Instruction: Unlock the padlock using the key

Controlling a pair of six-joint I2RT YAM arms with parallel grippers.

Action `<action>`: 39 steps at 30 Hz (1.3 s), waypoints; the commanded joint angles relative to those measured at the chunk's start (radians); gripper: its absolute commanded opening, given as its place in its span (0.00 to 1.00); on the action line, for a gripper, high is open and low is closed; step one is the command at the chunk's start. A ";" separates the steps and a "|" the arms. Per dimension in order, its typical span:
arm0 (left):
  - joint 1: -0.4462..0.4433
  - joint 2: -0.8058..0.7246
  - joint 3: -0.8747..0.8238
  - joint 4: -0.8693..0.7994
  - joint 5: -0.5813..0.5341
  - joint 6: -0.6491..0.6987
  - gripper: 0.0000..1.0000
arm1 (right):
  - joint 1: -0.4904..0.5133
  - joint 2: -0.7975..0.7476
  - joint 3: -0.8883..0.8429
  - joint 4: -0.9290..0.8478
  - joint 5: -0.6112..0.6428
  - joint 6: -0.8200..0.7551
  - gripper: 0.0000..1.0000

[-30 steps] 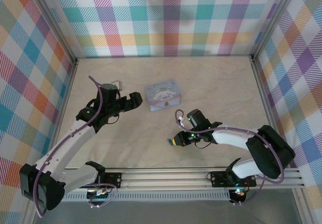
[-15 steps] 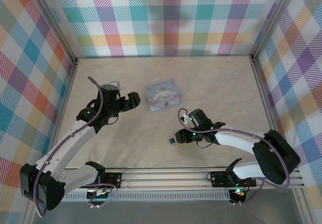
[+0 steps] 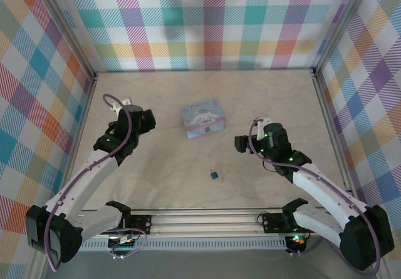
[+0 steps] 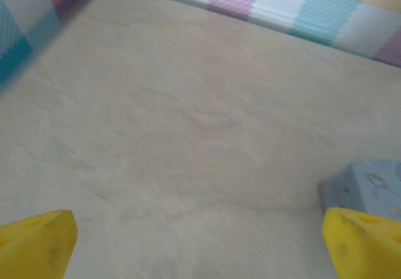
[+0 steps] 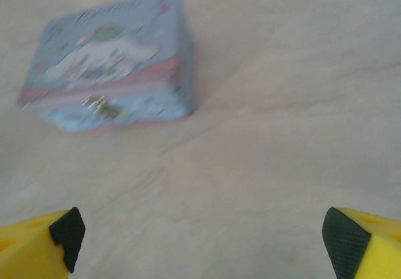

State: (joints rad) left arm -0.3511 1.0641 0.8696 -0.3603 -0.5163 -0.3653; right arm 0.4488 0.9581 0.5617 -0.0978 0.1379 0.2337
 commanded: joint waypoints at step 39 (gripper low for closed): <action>0.210 0.354 -0.394 0.915 0.202 0.351 1.00 | -0.448 0.580 -0.151 0.932 -0.154 -0.217 1.00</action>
State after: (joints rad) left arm -0.1581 1.3979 0.4900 0.4198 -0.3763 -0.0570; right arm 0.0162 1.5421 0.3771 0.8242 0.0364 -0.0204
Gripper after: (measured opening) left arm 0.999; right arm 0.996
